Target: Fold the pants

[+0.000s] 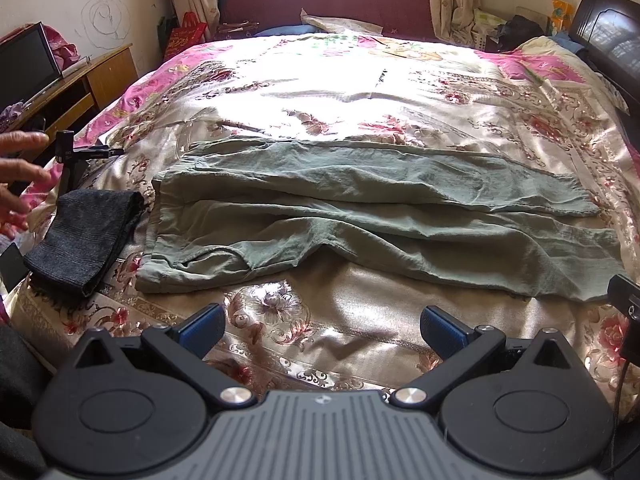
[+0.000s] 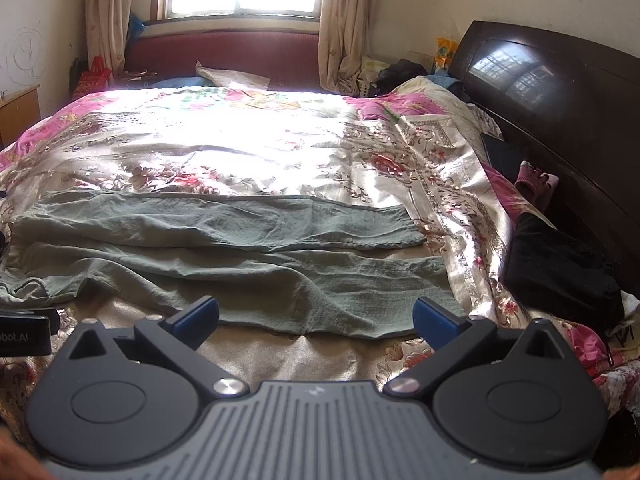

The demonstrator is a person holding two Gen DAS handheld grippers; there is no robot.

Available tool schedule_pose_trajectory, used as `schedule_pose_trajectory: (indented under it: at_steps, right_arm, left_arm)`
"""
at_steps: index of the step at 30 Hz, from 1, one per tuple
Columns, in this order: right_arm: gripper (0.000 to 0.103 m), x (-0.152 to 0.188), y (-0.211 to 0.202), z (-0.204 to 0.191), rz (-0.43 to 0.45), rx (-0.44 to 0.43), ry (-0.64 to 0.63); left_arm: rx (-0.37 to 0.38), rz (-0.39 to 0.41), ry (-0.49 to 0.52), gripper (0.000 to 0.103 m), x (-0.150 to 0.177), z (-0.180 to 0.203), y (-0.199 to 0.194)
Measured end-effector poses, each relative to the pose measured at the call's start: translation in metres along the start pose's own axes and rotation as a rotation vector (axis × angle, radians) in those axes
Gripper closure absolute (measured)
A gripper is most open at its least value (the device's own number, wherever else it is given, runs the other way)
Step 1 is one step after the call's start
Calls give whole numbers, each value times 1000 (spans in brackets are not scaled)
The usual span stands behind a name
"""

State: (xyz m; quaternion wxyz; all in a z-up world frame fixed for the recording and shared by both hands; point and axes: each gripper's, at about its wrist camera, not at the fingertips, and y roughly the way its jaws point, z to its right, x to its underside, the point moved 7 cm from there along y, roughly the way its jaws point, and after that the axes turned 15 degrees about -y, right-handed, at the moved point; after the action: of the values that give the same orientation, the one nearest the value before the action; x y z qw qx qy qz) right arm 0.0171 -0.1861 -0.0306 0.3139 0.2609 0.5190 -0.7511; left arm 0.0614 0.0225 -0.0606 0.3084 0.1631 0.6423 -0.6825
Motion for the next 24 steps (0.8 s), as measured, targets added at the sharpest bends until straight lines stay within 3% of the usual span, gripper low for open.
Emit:
schedule_pose_trajectory:
  at_steps: [4,7,14,18,22,24]
  right_arm:
    - [1,1,6,-2,20,-28,-2]
    - [1,4,13,1,57,-56,-9]
    - [1,29,57,27,-48,-134,57]
    - [3,45,82,50,-82,-159,113]
    - [18,64,110,73,-135,-147,172]
    - [20,74,121,81,-154,-146,206]
  left_arm:
    - [4,11,1,0,-1,-2,8]
    - [57,40,18,0,-1,-7,19]
    - [127,-91,-117,0,-1,-46,66]
    - [98,-129,-272,0,0,-93,99]
    - [159,-148,-482,0,0,-135,120]
    - [197,-132,-575,0,-2,-149,127]
